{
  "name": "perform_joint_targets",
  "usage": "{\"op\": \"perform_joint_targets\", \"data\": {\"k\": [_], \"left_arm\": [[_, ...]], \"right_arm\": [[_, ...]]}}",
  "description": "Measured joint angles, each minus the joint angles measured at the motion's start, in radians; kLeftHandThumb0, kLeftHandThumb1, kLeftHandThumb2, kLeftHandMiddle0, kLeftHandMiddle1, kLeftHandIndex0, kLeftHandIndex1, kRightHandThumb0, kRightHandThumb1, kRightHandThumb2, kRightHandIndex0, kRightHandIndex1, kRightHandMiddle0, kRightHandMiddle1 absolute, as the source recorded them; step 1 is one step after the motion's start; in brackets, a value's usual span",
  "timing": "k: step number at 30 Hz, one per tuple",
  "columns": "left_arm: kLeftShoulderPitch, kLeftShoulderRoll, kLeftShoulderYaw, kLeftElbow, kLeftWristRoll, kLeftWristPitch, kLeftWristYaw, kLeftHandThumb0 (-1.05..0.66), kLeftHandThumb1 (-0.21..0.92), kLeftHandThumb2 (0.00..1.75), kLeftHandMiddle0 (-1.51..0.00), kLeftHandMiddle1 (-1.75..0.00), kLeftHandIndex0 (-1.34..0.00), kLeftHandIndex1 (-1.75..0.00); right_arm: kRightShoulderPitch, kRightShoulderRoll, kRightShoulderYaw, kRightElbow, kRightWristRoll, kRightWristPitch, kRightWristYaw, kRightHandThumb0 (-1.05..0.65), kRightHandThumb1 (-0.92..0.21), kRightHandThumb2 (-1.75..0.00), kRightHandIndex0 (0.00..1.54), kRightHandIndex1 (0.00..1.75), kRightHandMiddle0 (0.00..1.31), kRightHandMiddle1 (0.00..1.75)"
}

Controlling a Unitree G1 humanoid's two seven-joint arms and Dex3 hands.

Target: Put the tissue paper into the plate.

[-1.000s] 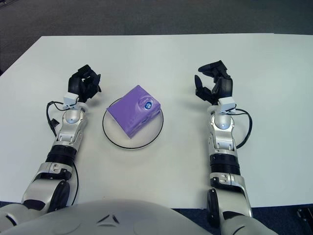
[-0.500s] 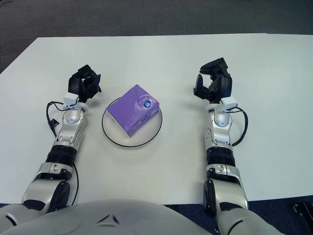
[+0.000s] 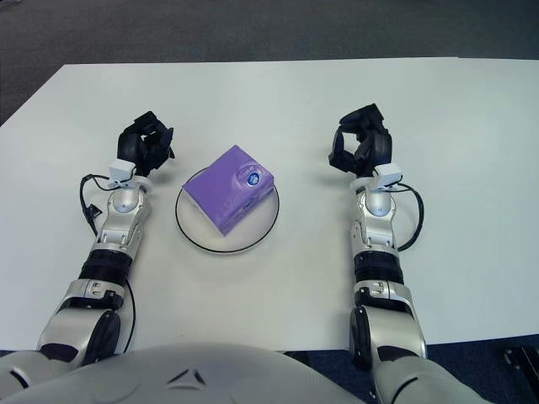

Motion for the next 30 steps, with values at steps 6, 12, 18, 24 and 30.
{"op": "perform_joint_targets", "data": {"k": [6,12,18,24,30], "left_arm": [[0.000,-0.002,0.000,-0.001,0.000,0.000,0.000,-0.34,0.92,0.35,-1.01,-1.75,-0.91,-1.75],[0.000,-0.003,-0.001,-0.003,0.000,-0.001,0.000,-0.34,0.92,0.36,-1.01,-1.75,-0.91,-1.75],[0.000,-0.004,-0.001,-0.004,0.000,-0.001,0.000,-0.33,0.92,0.36,-1.01,-1.75,-0.91,-1.75],[0.000,-0.006,-0.001,-0.005,0.000,-0.001,0.000,-0.33,0.92,0.36,-1.01,-1.75,-0.91,-1.75],[0.000,-0.006,-0.001,-0.006,0.000,-0.001,-0.001,-0.33,0.92,0.36,-1.01,-1.75,-0.91,-1.75]], "right_arm": [[0.029,0.000,0.012,-0.073,0.010,0.180,0.014,-0.01,-0.53,-1.07,0.43,1.74,0.26,1.75],[0.050,0.000,0.023,-0.124,0.010,0.261,0.017,-0.01,-0.55,-1.04,0.44,1.72,0.25,1.75],[0.057,0.000,0.025,-0.145,0.010,0.280,0.017,-0.01,-0.55,-1.03,0.44,1.70,0.25,1.75],[0.059,0.000,0.025,-0.152,0.008,0.287,0.017,-0.01,-0.55,-1.03,0.44,1.69,0.25,1.75],[0.062,0.000,0.027,-0.157,0.003,0.291,0.017,-0.01,-0.56,-1.02,0.45,1.69,0.25,1.75]]}}
